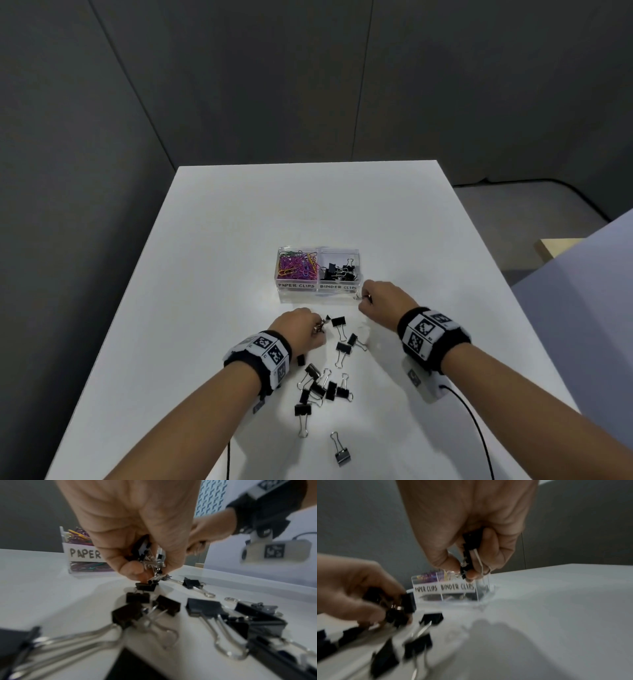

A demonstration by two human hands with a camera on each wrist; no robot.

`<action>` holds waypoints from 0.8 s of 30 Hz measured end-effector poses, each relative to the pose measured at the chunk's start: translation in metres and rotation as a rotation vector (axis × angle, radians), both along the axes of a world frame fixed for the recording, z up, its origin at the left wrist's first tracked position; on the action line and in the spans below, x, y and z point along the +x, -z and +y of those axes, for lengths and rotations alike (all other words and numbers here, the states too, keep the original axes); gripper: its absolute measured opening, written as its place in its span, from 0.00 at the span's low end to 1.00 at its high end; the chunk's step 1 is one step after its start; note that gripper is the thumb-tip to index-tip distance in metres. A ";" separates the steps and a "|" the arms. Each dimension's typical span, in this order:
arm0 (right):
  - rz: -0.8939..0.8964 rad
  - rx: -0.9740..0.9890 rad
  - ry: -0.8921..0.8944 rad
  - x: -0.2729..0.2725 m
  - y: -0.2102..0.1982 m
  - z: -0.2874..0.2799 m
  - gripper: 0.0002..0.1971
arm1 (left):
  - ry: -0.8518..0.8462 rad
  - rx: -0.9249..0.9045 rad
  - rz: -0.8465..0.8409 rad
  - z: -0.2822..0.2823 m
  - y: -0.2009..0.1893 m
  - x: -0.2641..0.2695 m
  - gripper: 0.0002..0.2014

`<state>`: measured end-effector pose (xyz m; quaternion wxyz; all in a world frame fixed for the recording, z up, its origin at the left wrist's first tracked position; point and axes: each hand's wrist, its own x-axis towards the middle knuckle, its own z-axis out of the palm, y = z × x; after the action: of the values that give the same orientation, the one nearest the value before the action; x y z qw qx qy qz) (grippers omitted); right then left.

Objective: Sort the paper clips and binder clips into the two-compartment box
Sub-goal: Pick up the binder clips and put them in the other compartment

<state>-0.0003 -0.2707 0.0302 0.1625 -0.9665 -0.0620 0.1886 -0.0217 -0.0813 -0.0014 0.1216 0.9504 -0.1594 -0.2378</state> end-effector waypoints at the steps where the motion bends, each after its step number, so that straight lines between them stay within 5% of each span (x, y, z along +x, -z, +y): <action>1: -0.037 0.018 -0.002 0.005 -0.008 0.002 0.10 | 0.000 -0.002 -0.011 0.002 0.000 0.000 0.15; 7: -0.163 0.116 0.035 0.046 -0.032 0.024 0.12 | 0.007 0.026 -0.069 0.007 -0.004 0.002 0.16; 13: -0.078 0.051 -0.044 0.063 -0.013 0.044 0.19 | -0.009 0.006 -0.113 0.012 -0.011 0.001 0.15; 16: -0.068 0.059 -0.090 0.059 -0.008 0.041 0.22 | -0.040 -0.059 -0.163 0.014 -0.018 0.004 0.15; 20: -0.263 0.098 -0.123 0.036 -0.005 0.022 0.17 | -0.062 -0.114 -0.261 0.011 -0.034 0.019 0.15; 24: -0.215 0.041 -0.269 -0.003 0.011 0.001 0.16 | -0.070 -0.166 -0.393 -0.007 -0.057 0.045 0.15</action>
<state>-0.0029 -0.2700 0.0196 0.1480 -0.9605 -0.2119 0.1030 0.0238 -0.0878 0.0554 0.1740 0.9702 -0.1659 -0.0297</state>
